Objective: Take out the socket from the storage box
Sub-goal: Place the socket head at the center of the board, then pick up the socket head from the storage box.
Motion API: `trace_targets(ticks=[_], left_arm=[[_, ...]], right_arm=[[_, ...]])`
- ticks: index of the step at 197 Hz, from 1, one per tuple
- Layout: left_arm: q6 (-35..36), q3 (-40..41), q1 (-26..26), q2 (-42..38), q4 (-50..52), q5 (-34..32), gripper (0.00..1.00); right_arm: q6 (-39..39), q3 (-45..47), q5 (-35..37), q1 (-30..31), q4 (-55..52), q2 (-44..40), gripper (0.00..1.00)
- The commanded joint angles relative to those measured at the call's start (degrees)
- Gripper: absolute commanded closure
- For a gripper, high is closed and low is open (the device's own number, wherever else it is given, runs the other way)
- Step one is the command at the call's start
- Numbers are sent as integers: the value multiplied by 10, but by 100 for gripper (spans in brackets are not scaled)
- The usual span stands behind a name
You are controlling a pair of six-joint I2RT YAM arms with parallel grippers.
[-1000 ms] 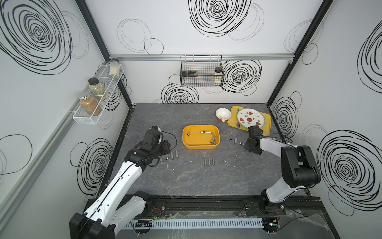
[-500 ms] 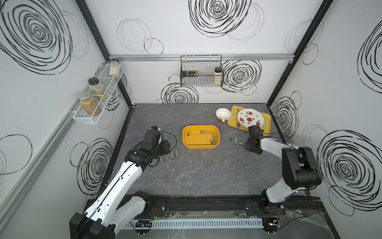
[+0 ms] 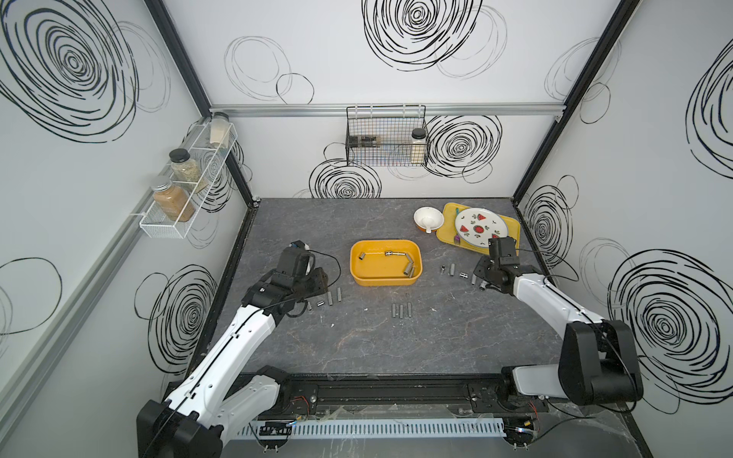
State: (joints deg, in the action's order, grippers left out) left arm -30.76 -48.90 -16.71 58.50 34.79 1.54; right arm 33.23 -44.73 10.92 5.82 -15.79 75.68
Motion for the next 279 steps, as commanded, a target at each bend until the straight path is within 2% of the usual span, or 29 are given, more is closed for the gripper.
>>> trace_targets(ticks=[1,21,36,57,78,103,126,152,217,261,279], left_arm=[[-29,-37,-29,24,-36,4,51],[-54,-77,-103,72,-54,-47,50],[-68,-129,-151,140,-42,-84,50],[-75,-194,-183,239,-37,-107,51],[-69,-240,-182,328,-49,-114,52],[-69,-310,-175,424,-17,-156,54],[-64,-320,-150,476,-36,-134,55],[-49,-334,-132,519,-59,-136,56],[0,-411,-128,617,-57,-178,56],[8,-441,-123,653,-53,-202,56],[12,-452,-118,666,-54,-192,56]], right_arm=[[-6,23,-39,10,24,-43,61],[-5,37,-44,25,30,-76,61],[-5,40,-56,41,32,-91,61],[-8,40,-71,62,33,-100,61],[-6,45,-94,69,37,-103,61],[-5,50,-108,72,42,-106,61],[0,59,-118,71,53,-103,61],[2,60,-133,73,58,-95,61],[-3,53,-150,74,55,-70,61],[-4,53,-150,75,56,-65,61],[-5,52,-150,75,55,-63,61]])
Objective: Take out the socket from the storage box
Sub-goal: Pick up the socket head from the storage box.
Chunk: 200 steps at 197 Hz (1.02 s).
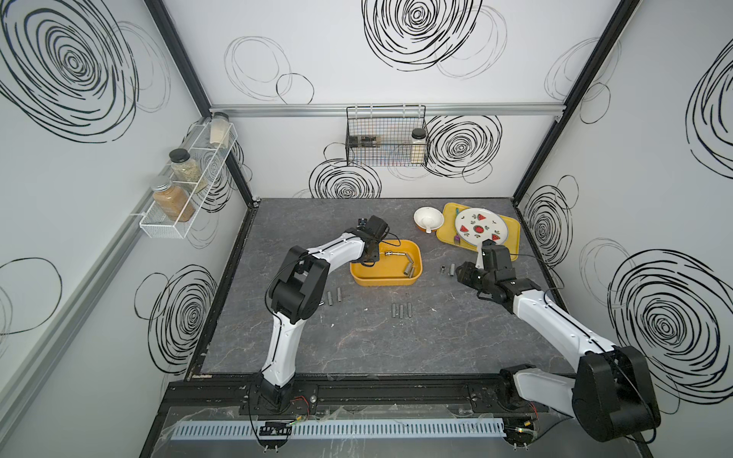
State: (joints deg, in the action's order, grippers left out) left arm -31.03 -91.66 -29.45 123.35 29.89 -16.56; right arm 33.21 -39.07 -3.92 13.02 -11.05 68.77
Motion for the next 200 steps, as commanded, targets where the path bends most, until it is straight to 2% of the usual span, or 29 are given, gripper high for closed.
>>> trace_targets(ticks=[1,126,159,178,200], left_arm=[[15,-26,10,18,-5,-10,56],[-1,-17,19,50,-26,69,62],[-8,-15,22,52,-28,76,70],[-11,-13,21,41,-31,84,80],[-17,-2,9,8,-40,81,81]], right_arm=[[-4,-5,-1,3,8,7,61],[-6,-7,-6,4,8,18,62],[-7,-10,-8,4,8,21,62],[-7,-10,-9,4,8,20,62],[-7,-9,-10,4,9,20,62]])
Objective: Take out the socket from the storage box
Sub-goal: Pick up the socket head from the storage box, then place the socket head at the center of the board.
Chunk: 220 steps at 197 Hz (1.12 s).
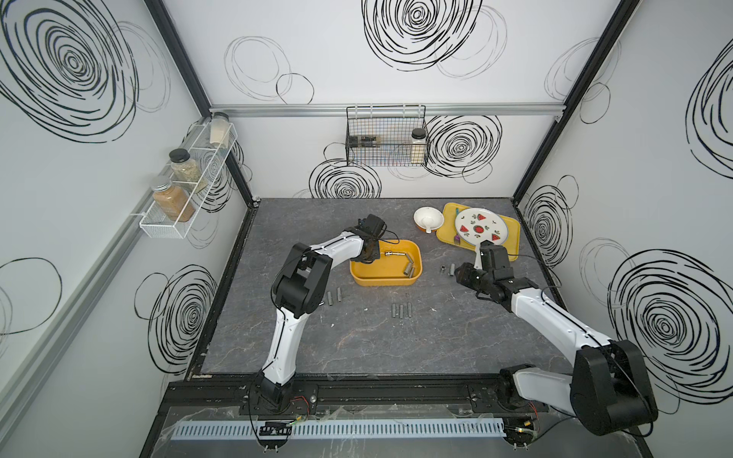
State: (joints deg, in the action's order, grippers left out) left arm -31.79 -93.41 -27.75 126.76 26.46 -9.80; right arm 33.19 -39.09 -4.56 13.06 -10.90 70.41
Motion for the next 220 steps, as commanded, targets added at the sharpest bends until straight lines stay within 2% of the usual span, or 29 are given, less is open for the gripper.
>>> trace_targets(ticks=[1,37,94,129,160,190,220], left_arm=[[-9,15,-9,-28,-6,13,81],[-21,31,-29,-95,4,-4,82],[-57,169,-27,-282,8,-45,82],[-111,329,-2,-440,-7,-116,80],[-137,435,57,-542,2,-95,80],[-180,505,75,-593,10,-103,78],[-194,557,114,-605,10,-95,78]], right_arm=[[-7,-9,-4,4,7,3,62],[-7,-9,-12,3,7,7,62],[-6,-8,-21,4,9,3,62],[-8,-14,-20,8,1,-15,62],[-7,-11,-21,10,4,-23,62],[-7,-15,-31,10,2,-9,62],[-8,-15,-32,11,2,-10,62]])
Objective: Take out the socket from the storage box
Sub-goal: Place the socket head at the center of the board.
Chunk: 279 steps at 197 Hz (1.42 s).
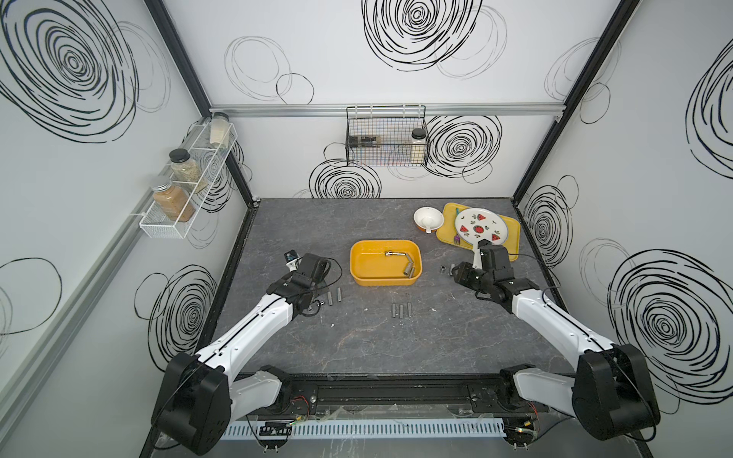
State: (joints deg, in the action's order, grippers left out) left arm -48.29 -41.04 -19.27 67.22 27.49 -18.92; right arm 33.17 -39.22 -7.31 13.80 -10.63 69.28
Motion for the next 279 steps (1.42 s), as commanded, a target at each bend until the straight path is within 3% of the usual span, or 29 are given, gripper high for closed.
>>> trace_targets(ticks=[1,91,120,279], left_arm=[[-29,35,30,-9,-1,-3,78],[-41,111,81,12,-53,16,78],[-34,124,86,25,-69,21,73],[-18,123,87,24,-72,26,66]], right_arm=[[-7,-14,-4,4,0,2,62],[-6,-12,-12,4,4,14,62],[-6,-11,-12,4,4,15,62],[-8,-13,-23,5,3,23,62]])
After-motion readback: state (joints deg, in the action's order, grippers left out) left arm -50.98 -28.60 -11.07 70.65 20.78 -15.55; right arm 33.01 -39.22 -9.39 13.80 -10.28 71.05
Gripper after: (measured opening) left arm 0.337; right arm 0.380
